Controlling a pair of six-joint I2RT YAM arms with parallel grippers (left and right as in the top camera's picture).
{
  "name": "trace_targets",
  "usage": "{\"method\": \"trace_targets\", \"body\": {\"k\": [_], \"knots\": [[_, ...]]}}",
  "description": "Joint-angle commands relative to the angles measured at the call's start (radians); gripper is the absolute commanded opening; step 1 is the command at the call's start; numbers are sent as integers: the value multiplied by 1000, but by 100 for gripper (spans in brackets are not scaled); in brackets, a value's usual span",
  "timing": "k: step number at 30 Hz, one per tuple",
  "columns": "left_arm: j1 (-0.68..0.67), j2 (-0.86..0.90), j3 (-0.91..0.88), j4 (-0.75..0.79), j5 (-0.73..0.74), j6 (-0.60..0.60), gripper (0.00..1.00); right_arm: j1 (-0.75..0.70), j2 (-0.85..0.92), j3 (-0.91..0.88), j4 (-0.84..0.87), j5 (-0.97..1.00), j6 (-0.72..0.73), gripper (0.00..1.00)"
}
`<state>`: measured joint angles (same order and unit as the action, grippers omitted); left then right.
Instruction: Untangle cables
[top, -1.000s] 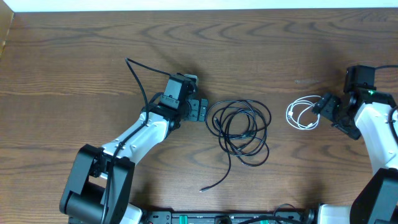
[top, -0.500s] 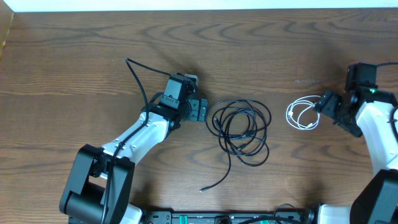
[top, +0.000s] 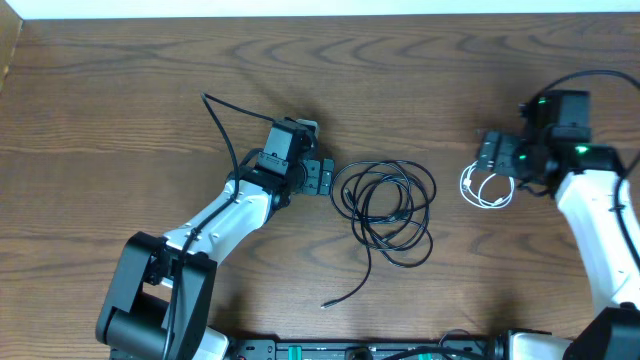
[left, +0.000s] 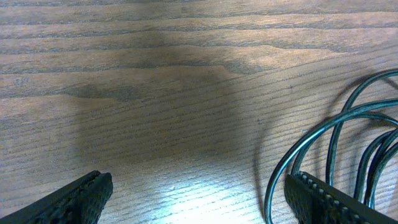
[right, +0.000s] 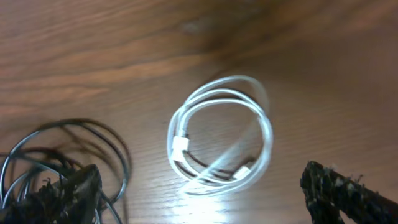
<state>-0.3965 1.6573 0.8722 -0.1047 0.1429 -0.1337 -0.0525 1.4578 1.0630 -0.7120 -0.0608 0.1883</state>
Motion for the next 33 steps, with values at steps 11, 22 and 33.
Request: {"method": "trace_targets", "body": {"k": [11, 22, 33], "knots": [[-2, 8, -5, -3, -17, 2, 94, 100, 106, -46, 108, 46, 25, 2], [-2, 8, -5, -3, -17, 2, 93, 100, 322, -46, -24, 68, 179, 23], [-2, 8, -5, -3, -17, 2, 93, 99, 400, -46, 19, 40, 214, 48]]}}
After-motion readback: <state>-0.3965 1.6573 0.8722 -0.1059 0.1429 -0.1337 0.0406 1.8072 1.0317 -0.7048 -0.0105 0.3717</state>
